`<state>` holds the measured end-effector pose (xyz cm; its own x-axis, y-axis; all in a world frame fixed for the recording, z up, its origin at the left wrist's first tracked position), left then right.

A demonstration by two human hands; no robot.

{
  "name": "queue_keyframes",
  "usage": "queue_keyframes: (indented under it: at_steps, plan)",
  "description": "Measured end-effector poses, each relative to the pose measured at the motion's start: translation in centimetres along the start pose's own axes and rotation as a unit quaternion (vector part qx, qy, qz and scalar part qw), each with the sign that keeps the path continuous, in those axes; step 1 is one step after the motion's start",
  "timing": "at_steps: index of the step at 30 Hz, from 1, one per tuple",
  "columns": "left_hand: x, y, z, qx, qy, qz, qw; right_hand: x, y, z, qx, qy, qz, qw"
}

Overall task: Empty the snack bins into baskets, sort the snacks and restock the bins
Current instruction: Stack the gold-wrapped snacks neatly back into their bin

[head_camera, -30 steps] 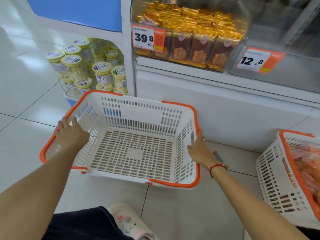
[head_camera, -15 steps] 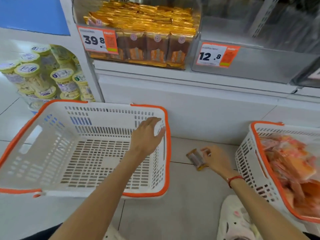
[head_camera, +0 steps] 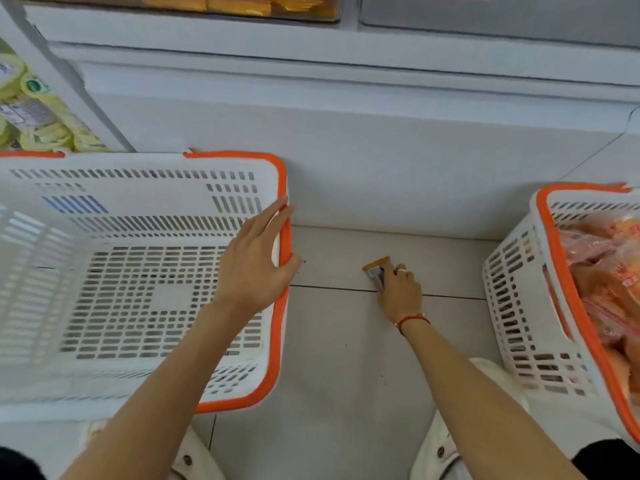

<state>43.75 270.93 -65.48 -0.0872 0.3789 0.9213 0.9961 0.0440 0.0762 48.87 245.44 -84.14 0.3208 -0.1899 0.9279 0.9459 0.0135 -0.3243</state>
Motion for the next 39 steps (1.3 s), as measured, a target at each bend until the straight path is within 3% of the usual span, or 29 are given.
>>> queue_keyframes:
  at_steps: [2, 5, 7, 8, 10, 11, 12, 14, 17, 20, 27, 32, 36, 39]
  plan:
    - [0.0, 0.0, 0.2, 0.004, -0.003, 0.003, 1.000, -0.3, 0.0, 0.2, 0.018, 0.011, -0.015, 1.000]
    - [-0.1, -0.1, 0.0, 0.010, -0.006, 0.013, 1.000, 0.4, -0.1, -0.3, 0.037, 0.064, 0.025, 0.997]
    - [-0.1, 0.0, -0.2, 0.006, 0.006, 0.022, 1.000, 2.1, -0.9, -0.6, -0.013, 0.221, 0.033, 0.975]
    - [-0.1, 0.0, -0.2, 0.005, 0.015, 0.028, 0.999, 3.3, -1.7, -0.6, -0.063, 0.349, 0.042, 0.934]
    - [0.0, 0.2, -0.4, 0.004, 0.050, 0.042, 0.998, 5.1, -3.5, 0.6, -0.122, 0.573, 0.123, 0.801]
    - [0.1, 0.4, -0.6, 0.003, 0.081, 0.045, 0.996, 6.5, -4.5, 1.8, -0.122, 0.633, 0.179, 0.743]
    - [0.5, 0.6, -1.1, -0.002, 0.114, 0.044, 0.993, 7.9, -5.4, 2.9, -0.109, 0.657, 0.231, 0.709]
    - [1.7, 0.9, -2.4, -0.007, 0.119, 0.030, 0.992, 11.1, -6.9, 4.9, -0.070, 0.668, 0.310, 0.673]
    - [4.0, 1.0, -4.9, -0.006, -0.082, 0.069, 0.994, 15.3, -8.8, 7.4, -0.016, 0.667, 0.376, 0.643]
    - [6.4, 1.0, -6.3, -0.005, -0.243, 0.112, 0.964, 19.8, -9.9, 10.0, 0.022, 0.669, 0.376, 0.640]
    - [13.1, 3.7, -4.7, 0.087, -0.457, 0.044, 0.884, 29.0, -9.6, 14.4, 0.108, 0.657, 0.294, 0.685]
    - [16.8, 5.6, -3.8, 0.126, -0.560, -0.013, 0.819, 35.5, -9.3, 18.1, 0.221, 0.601, 0.130, 0.756]
    - [19.2, 6.5, -4.4, 0.090, -0.555, -0.060, 0.825, 39.4, -9.4, 20.5, 0.272, 0.494, -0.033, 0.825]
    - [21.8, 7.6, -4.7, 0.045, -0.511, -0.105, 0.852, 41.9, -9.9, 21.7, 0.318, 0.462, -0.114, 0.820]
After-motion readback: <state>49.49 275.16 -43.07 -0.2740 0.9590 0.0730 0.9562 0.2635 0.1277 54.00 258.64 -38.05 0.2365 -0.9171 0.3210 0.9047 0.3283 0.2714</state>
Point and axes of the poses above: each hand's wrist, its own y-axis towards the middle knuckle, its own x-axis out of the back of the hand, z = x × y, the point moved 6 cm from there along y, towards the middle knuckle, and after that the axes turned 7 degrees about y, right-handed, at the moved point
